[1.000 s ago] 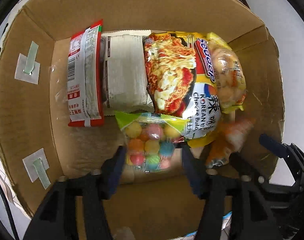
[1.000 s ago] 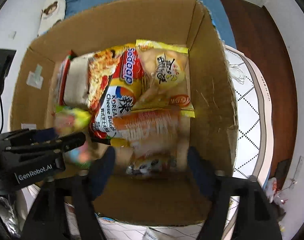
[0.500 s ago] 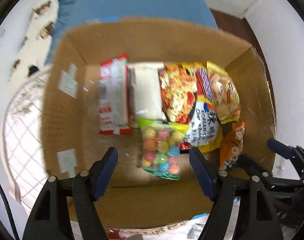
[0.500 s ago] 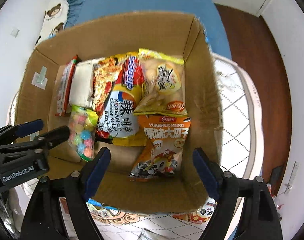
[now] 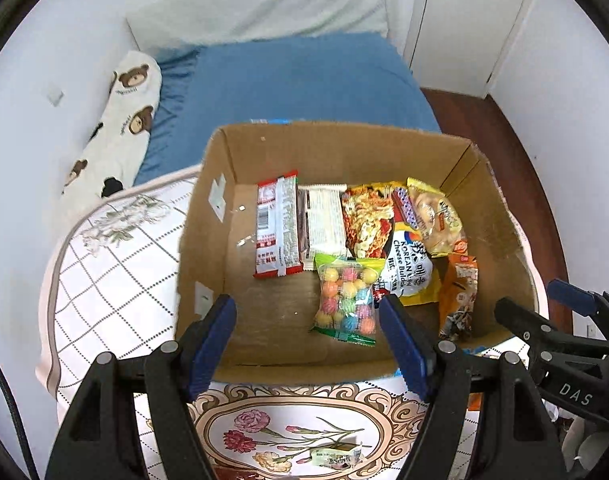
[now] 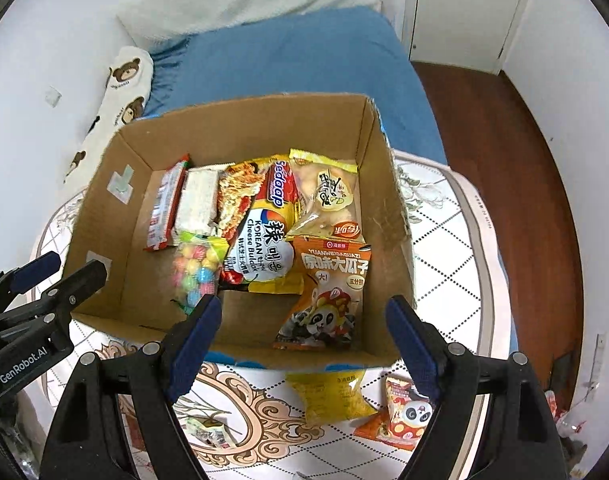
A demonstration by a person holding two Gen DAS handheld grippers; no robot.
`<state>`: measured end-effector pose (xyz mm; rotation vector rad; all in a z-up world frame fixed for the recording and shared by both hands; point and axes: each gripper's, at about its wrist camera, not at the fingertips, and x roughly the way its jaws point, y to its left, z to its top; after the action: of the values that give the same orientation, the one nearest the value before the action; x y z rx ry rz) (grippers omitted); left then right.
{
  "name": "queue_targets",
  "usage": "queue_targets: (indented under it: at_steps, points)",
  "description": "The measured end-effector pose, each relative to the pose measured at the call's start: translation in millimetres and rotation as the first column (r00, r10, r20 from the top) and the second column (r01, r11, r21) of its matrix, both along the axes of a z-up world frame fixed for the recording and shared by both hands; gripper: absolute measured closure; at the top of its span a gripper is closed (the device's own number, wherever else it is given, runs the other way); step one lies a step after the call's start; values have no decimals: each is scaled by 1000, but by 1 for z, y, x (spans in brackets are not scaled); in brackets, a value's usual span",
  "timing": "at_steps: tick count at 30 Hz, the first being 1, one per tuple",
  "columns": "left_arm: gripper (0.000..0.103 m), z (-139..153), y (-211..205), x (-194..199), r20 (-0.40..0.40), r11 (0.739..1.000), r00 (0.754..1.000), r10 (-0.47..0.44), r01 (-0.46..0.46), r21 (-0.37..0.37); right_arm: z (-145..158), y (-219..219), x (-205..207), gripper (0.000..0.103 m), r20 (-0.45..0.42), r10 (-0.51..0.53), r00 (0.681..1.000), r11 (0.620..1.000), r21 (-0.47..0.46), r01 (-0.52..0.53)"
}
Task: Organize snacks
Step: 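Carry both bags into the box and open both grippers, then grasp the yellow bag with the left gripper while the right grasps the panda packet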
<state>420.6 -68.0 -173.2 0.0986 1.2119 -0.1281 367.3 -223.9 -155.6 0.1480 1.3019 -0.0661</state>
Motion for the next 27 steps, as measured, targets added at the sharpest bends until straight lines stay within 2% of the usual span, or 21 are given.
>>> queue_targets:
  at_steps: [10,17,22,24,27]
  points:
    - [30,49,1,-49,162,1000,987,3,1,-27,62,11,-48,16,149,17,989,1000,-16,-15]
    - [30,67,0,-81,201,998,980,7,5,-61,92,17,-83,16,207,16,978,999,28,-22]
    - [30,48,-15,-104,158,999,987,-20,26,-35,82,-1,-111,16,181,-31,983,995,94,14]
    - [30,23,-33,-110,86,997,994,-72,73,-13,66,-17,-122,16,148,-64,987,992,114,47]
    - [30,-17,-58,-111,-66,992,990,-122,119,-47,32,-49,-136,16,80,-145,986,980,148,132]
